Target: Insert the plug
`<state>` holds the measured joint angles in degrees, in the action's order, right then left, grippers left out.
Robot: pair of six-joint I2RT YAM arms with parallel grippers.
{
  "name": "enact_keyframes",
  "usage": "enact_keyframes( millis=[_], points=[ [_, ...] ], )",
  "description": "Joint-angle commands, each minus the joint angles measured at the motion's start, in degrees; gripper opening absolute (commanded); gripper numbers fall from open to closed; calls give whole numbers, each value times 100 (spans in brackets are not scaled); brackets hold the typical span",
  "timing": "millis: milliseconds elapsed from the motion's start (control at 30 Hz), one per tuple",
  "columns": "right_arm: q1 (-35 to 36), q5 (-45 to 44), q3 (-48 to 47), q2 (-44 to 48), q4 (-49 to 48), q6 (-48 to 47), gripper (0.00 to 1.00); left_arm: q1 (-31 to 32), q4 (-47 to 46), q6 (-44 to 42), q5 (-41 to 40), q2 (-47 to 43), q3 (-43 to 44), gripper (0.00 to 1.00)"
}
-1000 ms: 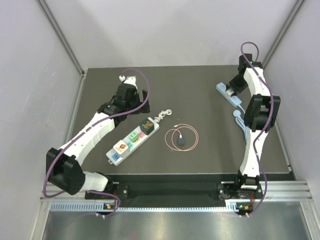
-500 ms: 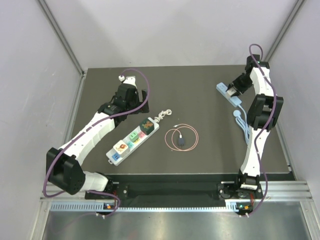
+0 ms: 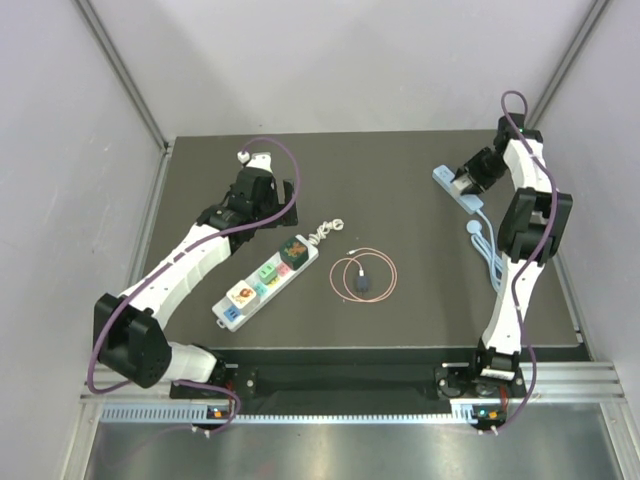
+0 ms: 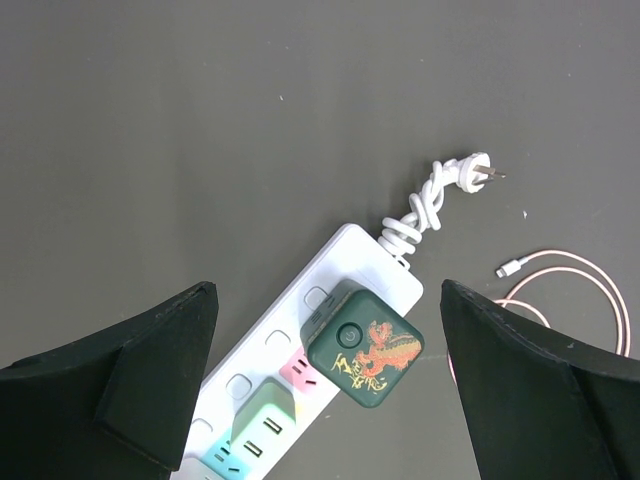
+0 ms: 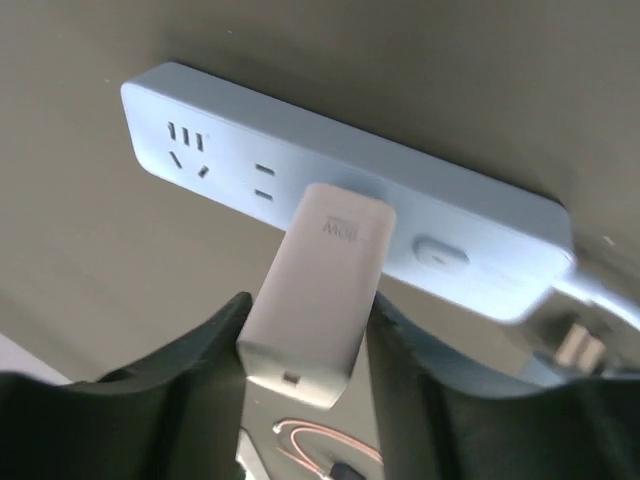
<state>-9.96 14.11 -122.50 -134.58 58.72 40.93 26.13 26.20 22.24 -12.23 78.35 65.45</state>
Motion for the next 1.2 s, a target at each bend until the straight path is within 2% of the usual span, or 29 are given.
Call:
enact_keyframes(
  millis=[0, 133, 433, 1167],
  points=[
    [-42, -242, 455, -429, -1617, -269, 48, -3, -53, -106, 63, -91, 29, 96],
    [-42, -66, 551, -139, -1872, -392, 63, 6, -53, -114, 72, -126, 12, 96],
    [-94, 4, 815, 248, -2066, -655, 75, -3, -88, -123, 72, -179, -15, 96],
    [-147, -356, 1624, 1488, -1987, -1069, 80, -3, -132, -80, 265, -232, -6, 96]
  ],
)
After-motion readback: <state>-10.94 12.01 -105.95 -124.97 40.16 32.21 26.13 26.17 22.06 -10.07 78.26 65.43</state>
